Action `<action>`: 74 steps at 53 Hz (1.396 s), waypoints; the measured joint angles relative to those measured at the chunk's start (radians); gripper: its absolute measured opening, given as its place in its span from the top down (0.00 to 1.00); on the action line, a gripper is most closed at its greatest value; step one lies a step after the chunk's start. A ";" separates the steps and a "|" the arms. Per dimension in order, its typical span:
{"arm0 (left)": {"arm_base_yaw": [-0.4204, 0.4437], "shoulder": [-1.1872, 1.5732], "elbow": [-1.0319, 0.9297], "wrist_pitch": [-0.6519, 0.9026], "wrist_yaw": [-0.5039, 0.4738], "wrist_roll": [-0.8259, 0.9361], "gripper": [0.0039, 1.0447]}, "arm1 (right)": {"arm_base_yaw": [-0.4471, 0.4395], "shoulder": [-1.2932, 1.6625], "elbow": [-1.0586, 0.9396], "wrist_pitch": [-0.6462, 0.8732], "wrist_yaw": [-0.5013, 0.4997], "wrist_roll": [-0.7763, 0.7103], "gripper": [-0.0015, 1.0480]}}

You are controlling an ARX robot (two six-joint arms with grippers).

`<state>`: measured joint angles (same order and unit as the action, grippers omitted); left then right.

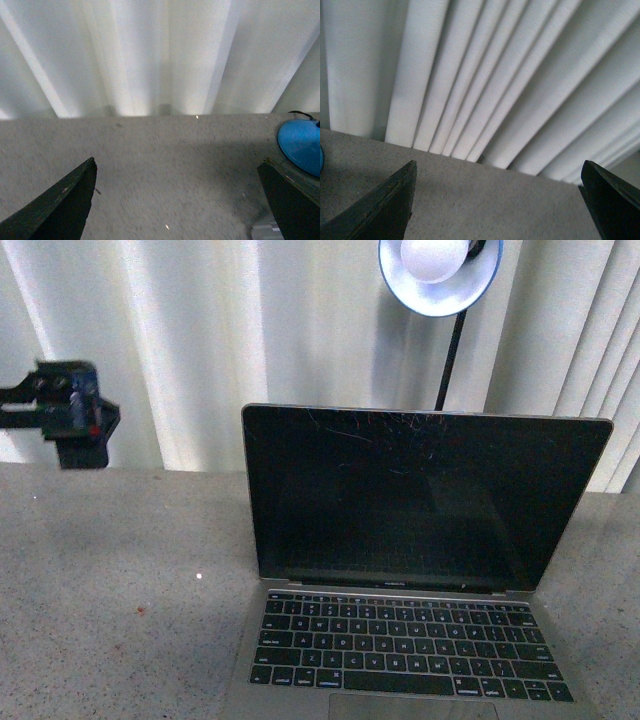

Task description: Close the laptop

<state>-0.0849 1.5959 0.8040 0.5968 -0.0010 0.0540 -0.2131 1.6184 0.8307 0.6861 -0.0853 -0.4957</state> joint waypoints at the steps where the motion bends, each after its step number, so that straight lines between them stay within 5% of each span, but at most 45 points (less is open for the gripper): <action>1: 0.000 0.010 0.030 -0.014 0.004 0.019 0.06 | 0.003 0.021 0.033 -0.014 -0.013 -0.031 0.07; 19: -0.036 0.157 0.376 -0.230 0.161 0.415 0.06 | 0.046 0.220 0.383 -0.169 -0.148 -0.320 0.07; 31: -0.091 0.233 0.565 -0.514 0.248 0.777 0.06 | 0.097 0.279 0.583 -0.493 -0.341 -0.553 0.07; 54: -0.154 0.324 0.826 -0.908 0.227 1.084 0.06 | 0.108 0.352 0.745 -0.872 -0.432 -0.882 0.07; 60: -0.175 0.366 0.895 -0.930 0.222 1.138 0.08 | 0.111 0.356 0.782 -0.956 -0.431 -0.933 0.29; 74: -0.190 0.406 0.957 -1.023 0.227 1.219 0.51 | 0.121 0.380 0.845 -1.096 -0.412 -1.001 0.74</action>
<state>-0.2752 2.0022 1.7611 -0.4267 0.2260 1.2732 -0.0917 1.9980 1.6756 -0.4103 -0.4973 -1.4963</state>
